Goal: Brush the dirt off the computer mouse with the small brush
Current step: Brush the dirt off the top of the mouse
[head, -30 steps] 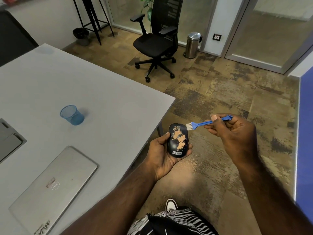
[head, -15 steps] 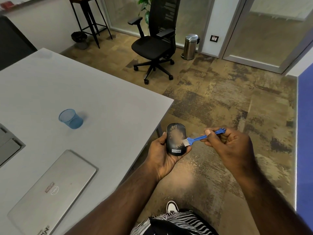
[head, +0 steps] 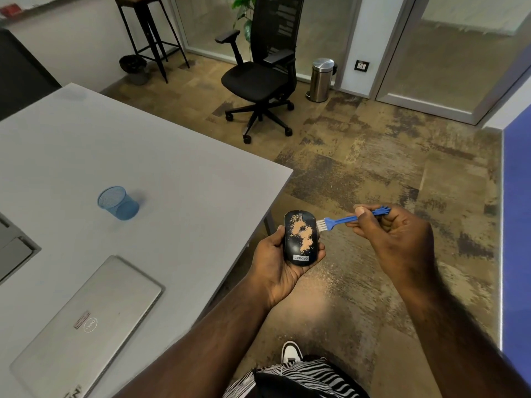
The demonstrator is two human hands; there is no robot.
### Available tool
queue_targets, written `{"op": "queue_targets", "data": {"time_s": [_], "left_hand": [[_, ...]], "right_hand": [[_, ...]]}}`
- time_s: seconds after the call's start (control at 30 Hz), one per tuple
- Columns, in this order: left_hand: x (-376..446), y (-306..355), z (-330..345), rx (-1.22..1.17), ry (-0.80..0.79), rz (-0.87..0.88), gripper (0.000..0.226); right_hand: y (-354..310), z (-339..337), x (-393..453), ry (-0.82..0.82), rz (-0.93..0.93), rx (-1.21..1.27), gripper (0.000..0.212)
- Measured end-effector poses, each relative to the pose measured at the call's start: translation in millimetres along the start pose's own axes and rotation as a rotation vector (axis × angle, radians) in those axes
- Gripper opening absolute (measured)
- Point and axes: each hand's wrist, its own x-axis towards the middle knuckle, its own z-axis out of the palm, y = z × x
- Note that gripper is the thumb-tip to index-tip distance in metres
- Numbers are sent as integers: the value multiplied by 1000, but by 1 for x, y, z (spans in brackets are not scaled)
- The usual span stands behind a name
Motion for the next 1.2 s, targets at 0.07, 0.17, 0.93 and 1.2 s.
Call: {"op": "queue_targets", "data": {"time_s": [0.07, 0.17, 0.93, 1.2], "left_hand": [[0, 0, 1, 8, 2, 1, 56], [-1, -1, 2, 30, 12, 3, 57], [-7, -4, 6, 92, 13, 17, 59], [-8, -4, 5, 82, 17, 15, 58]], "right_hand": [[0, 1, 0, -13, -19, 2, 15], [2, 4, 3, -42, -12, -36, 15], [-1, 4, 8, -43, -60, -40, 7], [0, 4, 9, -58, -54, -20, 4]]}}
